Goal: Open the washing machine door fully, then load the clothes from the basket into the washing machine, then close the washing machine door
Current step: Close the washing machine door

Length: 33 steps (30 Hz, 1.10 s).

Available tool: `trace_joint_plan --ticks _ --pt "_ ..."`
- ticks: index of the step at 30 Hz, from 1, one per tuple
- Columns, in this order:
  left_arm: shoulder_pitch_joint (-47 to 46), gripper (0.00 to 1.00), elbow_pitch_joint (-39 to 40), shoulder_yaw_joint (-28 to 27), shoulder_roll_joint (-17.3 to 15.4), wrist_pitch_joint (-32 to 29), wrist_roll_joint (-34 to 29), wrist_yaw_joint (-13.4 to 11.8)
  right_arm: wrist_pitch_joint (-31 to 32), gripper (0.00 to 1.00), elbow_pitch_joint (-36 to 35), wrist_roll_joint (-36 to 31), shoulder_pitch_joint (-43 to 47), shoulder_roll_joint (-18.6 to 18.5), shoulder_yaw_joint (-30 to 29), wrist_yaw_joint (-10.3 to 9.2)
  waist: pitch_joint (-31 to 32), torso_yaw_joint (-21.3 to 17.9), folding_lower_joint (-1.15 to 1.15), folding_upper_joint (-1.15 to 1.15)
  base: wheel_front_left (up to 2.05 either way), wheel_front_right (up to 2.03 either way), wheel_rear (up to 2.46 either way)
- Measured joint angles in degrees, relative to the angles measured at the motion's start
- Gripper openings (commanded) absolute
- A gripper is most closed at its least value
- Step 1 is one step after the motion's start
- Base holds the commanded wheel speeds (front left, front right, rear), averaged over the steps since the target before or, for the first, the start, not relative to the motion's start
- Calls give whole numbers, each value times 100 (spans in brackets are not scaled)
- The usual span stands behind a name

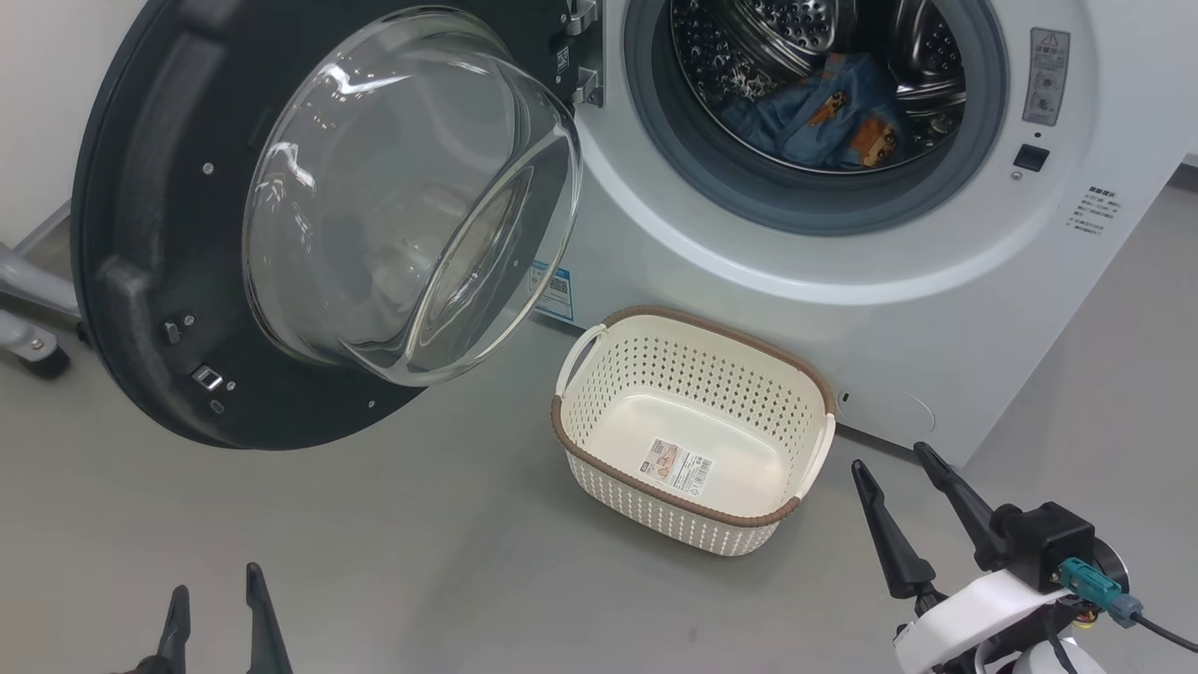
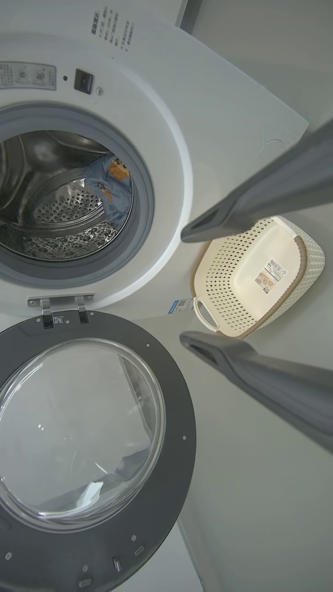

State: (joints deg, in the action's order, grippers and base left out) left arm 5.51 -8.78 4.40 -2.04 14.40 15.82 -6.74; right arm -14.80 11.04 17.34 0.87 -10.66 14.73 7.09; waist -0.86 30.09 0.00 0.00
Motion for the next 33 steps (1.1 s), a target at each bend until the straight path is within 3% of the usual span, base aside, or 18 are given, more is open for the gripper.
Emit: trace_joint_plan --ticks 5,6,8,20,23,26,33 --pt "55 100 57 -93 -1 0 69 0 0 100 27 0 -16 -22 68 0 -28 29 0 0 0 0 0" --pt "75 91 65 -113 -1 0 115 0 0 100 30 0 -27 -23 71 0 -31 32 0 0 0 0 0" --pt "98 0 71 -189 -1 0 641 0 0 100 32 0 -41 -27 76 0 -39 39 0 0 0 0 0" --pt "-40 0 369 -1127 9 0 2992 -18 0 100 48 1 -48 -44 48 0 -141 66 0 0 0 0 0" --pt "-399 0 458 -1574 20 2 4200 -16 0 100 48 2 -51 -44 45 0 -195 76 0 0 0 0 0" --pt "-761 0 485 -2060 23 32 4948 59 0 100 38 2 -51 -38 5 0 -242 83 0 0 0 0 0" --pt "-1633 0 240 -2747 37 -134 5802 450 0 100 32 2 -51 -44 -55 0 -342 82 0 0 0 0 0"
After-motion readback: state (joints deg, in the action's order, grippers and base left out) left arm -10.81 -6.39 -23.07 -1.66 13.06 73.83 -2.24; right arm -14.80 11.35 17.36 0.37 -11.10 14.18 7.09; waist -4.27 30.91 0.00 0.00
